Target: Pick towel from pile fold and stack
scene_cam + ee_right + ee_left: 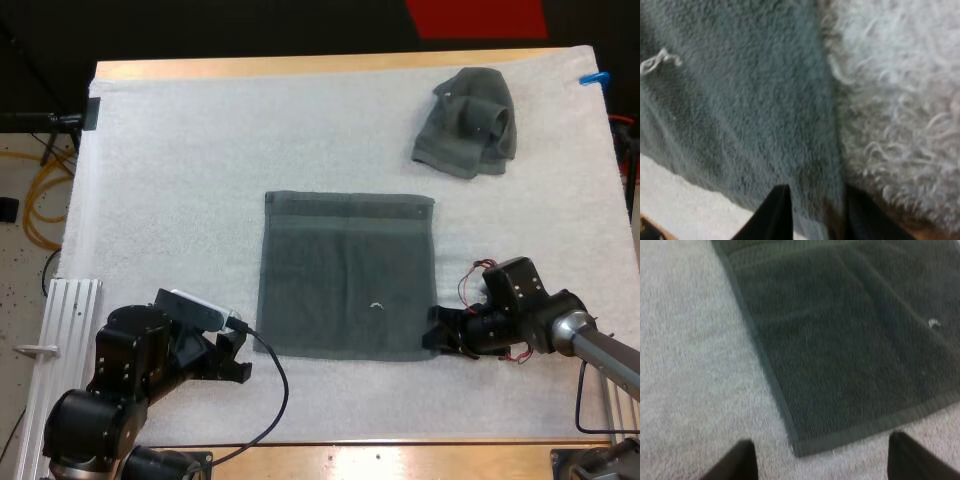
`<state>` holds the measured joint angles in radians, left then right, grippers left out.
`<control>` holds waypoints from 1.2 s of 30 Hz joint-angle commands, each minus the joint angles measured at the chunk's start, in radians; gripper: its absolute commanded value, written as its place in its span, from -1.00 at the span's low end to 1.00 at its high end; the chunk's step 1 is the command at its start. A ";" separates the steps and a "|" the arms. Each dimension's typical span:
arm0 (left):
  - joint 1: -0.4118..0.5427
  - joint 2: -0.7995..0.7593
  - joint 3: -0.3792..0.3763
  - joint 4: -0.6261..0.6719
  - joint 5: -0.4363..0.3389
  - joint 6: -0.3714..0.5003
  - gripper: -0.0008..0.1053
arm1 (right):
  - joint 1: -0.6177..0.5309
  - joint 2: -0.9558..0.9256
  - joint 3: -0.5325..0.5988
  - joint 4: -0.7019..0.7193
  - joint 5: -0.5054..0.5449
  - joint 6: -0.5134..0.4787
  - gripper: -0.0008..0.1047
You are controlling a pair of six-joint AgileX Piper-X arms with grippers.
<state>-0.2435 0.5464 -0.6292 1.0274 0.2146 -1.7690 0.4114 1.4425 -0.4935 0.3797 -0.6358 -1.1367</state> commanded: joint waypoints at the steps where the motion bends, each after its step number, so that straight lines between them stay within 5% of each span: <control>1: -0.004 0.009 -0.001 -0.024 0.006 -0.007 0.04 | -0.001 0.002 0.002 -0.004 0.006 -0.011 -0.51; 5: -0.004 0.037 -0.001 -0.042 0.011 -0.007 0.04 | -0.001 0.002 0.002 -0.009 0.006 -0.020 -0.98; 20: -0.004 0.360 0.059 -0.173 0.032 -0.025 0.05 | 0.001 0.002 0.002 0.030 0.010 -0.099 -0.98; 25: -0.004 0.559 0.078 -0.232 0.103 -0.029 0.23 | 0.001 0.002 0.002 0.030 0.010 -0.099 -0.98; 36: -0.004 0.792 0.078 -0.325 0.177 -0.046 0.22 | 0.001 0.002 0.002 0.030 0.010 -0.099 -0.98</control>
<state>-0.2435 1.3313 -0.5545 0.7157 0.3679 -1.8072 0.4114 1.4425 -0.4935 0.4014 -0.6249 -1.2256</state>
